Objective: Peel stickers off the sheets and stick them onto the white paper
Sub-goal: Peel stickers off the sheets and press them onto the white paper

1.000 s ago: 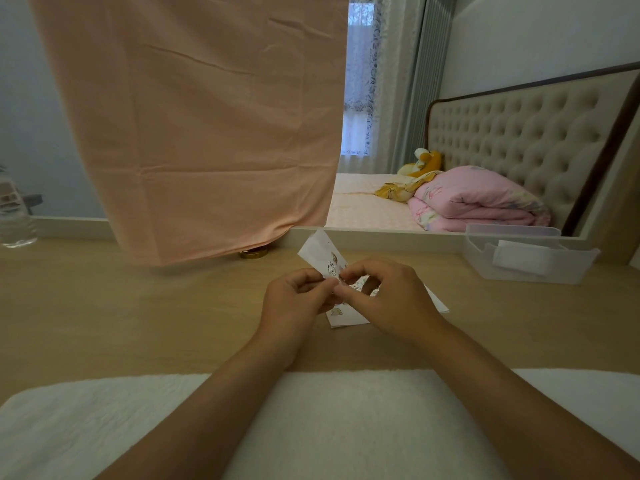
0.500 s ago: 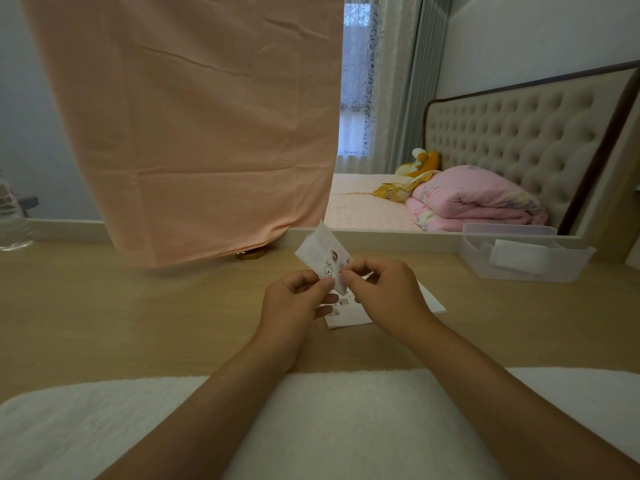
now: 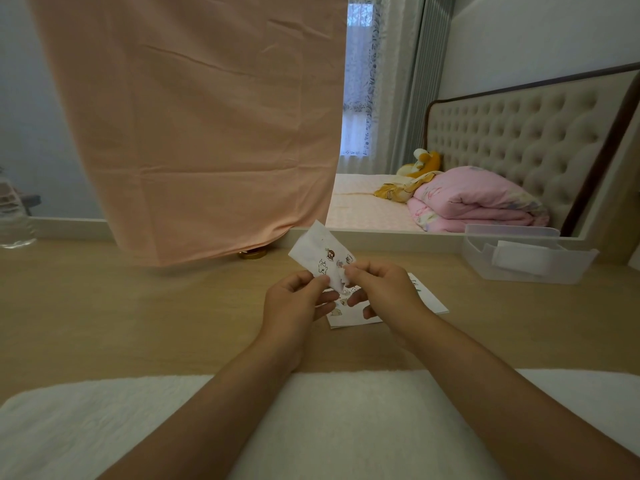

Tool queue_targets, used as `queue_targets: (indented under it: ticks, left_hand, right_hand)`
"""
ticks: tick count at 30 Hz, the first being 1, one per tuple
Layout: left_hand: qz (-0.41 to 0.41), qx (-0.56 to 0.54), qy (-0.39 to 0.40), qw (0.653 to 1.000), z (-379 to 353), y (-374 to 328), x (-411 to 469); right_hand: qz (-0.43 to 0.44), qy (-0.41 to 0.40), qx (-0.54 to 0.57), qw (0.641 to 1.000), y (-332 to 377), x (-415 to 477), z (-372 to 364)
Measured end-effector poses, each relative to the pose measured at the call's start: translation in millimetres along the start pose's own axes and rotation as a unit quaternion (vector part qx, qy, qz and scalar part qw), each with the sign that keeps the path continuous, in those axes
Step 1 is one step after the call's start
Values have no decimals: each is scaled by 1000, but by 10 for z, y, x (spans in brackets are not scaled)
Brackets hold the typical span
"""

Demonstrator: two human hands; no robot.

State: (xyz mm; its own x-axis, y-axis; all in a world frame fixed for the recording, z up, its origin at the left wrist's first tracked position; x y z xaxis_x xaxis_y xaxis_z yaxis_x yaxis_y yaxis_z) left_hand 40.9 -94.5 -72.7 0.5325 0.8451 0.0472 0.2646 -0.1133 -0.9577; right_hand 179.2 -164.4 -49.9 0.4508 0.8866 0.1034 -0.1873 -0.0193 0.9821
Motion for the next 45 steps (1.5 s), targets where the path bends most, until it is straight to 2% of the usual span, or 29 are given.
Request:
queue_targets:
  ticks: [7,8,10,12,14,17,18,20,21,23,24,25,28,30,35,39,42,45]
  left_hand:
    - [7,-4,-31,999,78,6,44]
    - [5,15,-39,999,115,1,57]
    - [-16,122,-63,990,229,-53,101]
    - [-43,276,-65,958,319,-146,156]
    - [-34,407,-44,912,382,-163,233]
    - [-3,540,-49,840,484,-137,285]
    - [-18,552,-56,832,490,-155,285]
    - [-92,530,-53,842,398,-270,221]
    - [-119,496,-31,860,328,-318,183]
    - [-89,378,48,920,200,-291,150]
    - [-51,319,87,942,128,-247,121]
    - [-8,290,115,950,63,-208,78]
    - [120,231,154,953,-30,-113,-27]
    - [153,185,166,956,-45,-90,-55]
    - [143,149,164,965,-23,-59,-37]
    - [105,173,123,972,32,-72,-4]
    - [81,156,103,979,35,-77,-16]
    - [77,136,100,983,22,-62,-13]
  right_hand:
    - [12,1,-18,1000,33,-13,-48]
    - [12,-1,-16,1000,35,-14,-37]
    - [27,-14,-44,999,51,-29,3]
    - [67,-41,-118,990,99,-56,61]
    - [109,-51,-188,975,140,-91,81]
    - [135,-38,-285,948,179,-142,67]
    - [143,-32,-307,940,190,-148,60]
    - [161,-3,-313,936,206,-150,33]
    - [171,16,-306,937,207,-149,14]
    - [189,48,-293,936,205,-148,-12]
    - [199,57,-293,934,207,-147,-14]
    - [210,62,-298,929,216,-152,-14]
    - [247,54,-326,911,249,-159,-5]
    - [262,51,-334,904,267,-160,-7]
    - [276,59,-371,885,253,-132,-17]
    - [263,54,-407,873,230,-119,7]
    - [215,30,-360,907,173,-87,92]
    - [158,17,-206,966,113,-57,134]
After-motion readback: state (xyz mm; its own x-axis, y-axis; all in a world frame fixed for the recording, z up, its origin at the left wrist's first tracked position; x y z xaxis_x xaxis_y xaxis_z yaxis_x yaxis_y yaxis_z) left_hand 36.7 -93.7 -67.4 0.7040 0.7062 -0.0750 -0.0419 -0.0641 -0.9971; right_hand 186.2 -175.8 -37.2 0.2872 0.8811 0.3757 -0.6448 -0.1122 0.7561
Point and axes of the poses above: each hand's wrist, its own x-axis towards the middle knuckle, its own z-axis out of the back of the hand, y = z × x, the point moved 7 cm from there along x, towards the middle knuckle, and after that the axes turned 8 degrees about y, right-handed, at the moved point
